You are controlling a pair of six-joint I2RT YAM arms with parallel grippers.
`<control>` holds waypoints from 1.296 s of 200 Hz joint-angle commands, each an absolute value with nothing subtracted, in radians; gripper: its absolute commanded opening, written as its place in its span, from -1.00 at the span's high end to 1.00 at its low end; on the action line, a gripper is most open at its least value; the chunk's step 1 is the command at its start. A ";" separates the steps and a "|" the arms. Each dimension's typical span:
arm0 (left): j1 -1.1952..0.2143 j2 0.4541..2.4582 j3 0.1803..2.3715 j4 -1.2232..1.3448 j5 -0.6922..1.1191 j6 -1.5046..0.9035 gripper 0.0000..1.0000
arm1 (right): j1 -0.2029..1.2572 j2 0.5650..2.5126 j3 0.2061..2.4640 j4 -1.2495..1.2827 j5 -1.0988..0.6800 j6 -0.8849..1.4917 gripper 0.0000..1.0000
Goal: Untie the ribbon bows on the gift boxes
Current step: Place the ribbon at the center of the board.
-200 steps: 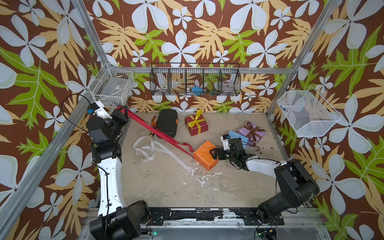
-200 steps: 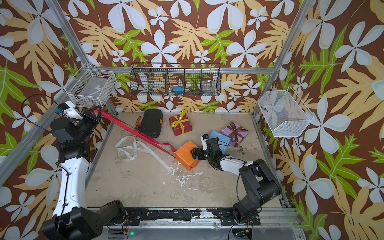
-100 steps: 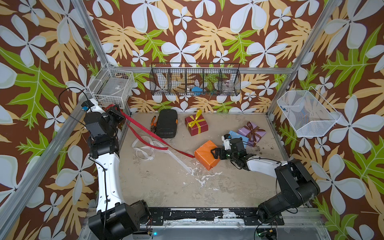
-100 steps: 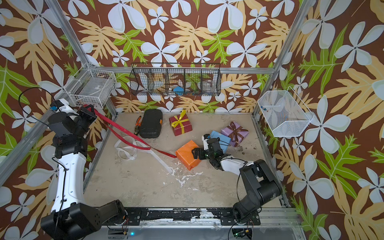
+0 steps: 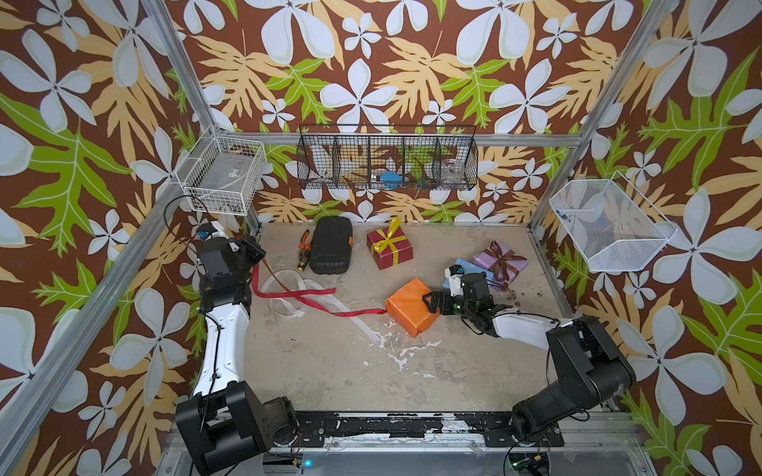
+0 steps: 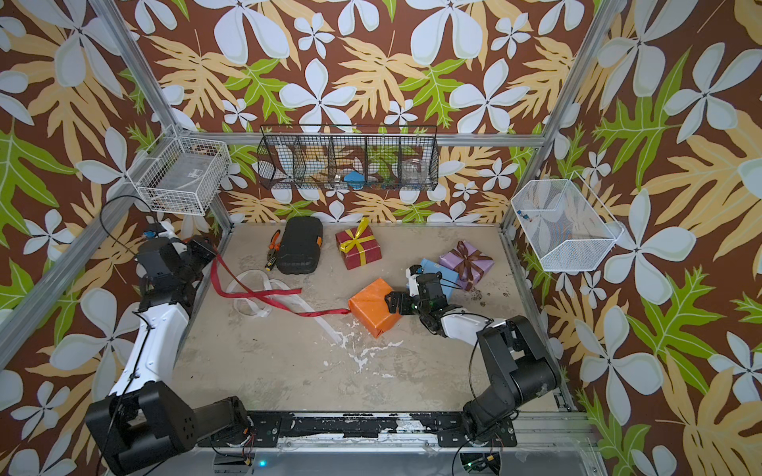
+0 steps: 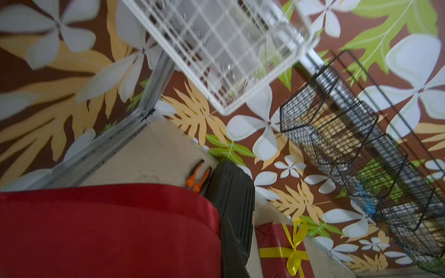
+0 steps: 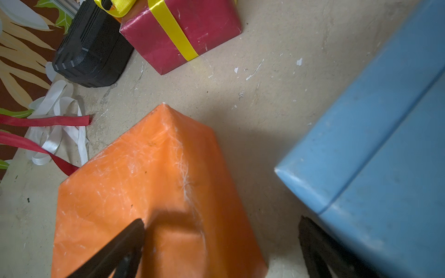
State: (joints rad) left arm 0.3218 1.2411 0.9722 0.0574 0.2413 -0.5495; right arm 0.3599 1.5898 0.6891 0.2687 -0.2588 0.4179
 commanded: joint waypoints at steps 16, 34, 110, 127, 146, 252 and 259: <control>0.268 1.338 0.960 0.035 0.288 -0.492 0.93 | 0.362 1.609 0.678 0.042 -0.205 0.366 -0.99; 0.265 1.417 1.004 -0.026 0.304 -0.465 0.33 | 0.362 1.607 0.680 0.035 -0.215 0.360 -0.99; 0.248 1.495 1.085 -0.204 0.200 -0.366 -0.99 | 0.362 1.600 0.681 0.031 -0.234 0.361 -1.00; 0.204 1.545 1.131 -0.303 0.113 -0.293 -0.99 | 0.362 1.594 0.683 0.029 -0.221 0.359 -1.00; 0.174 1.631 1.191 -0.426 0.077 -0.227 -0.99 | 0.361 1.592 0.686 0.029 -0.215 0.359 -0.99; -0.001 1.578 1.215 -0.477 0.112 -0.182 -0.95 | 0.362 1.585 0.678 0.036 -0.231 0.356 -1.00; -0.021 1.544 1.195 -0.450 0.156 -0.196 -0.89 | 0.362 1.577 0.679 0.034 -0.234 0.357 -1.00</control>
State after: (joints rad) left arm 0.0196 1.6325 1.2385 -0.5270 -0.0135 -0.1795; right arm 0.3595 1.5799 0.6891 0.2611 -0.2726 0.4107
